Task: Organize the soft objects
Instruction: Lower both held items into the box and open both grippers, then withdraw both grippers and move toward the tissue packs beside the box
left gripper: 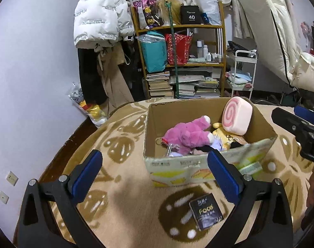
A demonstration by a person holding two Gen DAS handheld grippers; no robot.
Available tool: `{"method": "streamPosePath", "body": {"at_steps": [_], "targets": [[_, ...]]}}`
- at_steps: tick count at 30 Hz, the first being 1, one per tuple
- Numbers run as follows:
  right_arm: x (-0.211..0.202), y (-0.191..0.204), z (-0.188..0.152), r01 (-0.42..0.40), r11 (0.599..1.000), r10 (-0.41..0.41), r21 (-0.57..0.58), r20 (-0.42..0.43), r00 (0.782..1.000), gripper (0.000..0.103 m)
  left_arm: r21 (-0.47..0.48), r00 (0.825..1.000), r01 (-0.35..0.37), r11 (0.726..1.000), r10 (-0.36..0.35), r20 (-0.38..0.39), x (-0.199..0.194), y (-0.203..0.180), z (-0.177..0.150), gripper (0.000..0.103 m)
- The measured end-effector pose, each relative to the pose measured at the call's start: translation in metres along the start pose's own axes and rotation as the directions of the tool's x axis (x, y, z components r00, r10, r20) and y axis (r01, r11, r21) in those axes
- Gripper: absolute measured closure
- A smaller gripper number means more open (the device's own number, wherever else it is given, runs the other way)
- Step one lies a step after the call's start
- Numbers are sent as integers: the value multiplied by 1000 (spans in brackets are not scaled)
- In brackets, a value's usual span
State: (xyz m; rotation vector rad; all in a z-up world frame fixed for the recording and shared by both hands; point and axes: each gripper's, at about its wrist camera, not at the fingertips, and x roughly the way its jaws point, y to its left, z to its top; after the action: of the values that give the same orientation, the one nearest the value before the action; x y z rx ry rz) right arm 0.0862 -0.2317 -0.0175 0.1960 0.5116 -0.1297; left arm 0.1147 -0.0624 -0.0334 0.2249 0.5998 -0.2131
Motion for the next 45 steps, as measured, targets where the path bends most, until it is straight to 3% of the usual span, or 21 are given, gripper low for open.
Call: {"method": "streamPosePath", "body": {"at_steps": [15,24,34,45], "targets": [[-43,5,-16,-7,1000,7,-29,2,1000,0,53,999,4,999,-6,40,-53,-9,-13,2],[-60,16,-20,-22,997,21,-73,-18,1000,0,27,1000,14,1000,-14,-10,-58,-6,-22,2],[-45,21,-31,-29,997,22,-74,-86,996,0,-14,997,40,999,-41,-72,-41,0,-27,2],[-6,20,-43,-12,998,1,-54,-199,980,0,-43,979,76,996,-83,-186,1,-5,-41,2]]}}
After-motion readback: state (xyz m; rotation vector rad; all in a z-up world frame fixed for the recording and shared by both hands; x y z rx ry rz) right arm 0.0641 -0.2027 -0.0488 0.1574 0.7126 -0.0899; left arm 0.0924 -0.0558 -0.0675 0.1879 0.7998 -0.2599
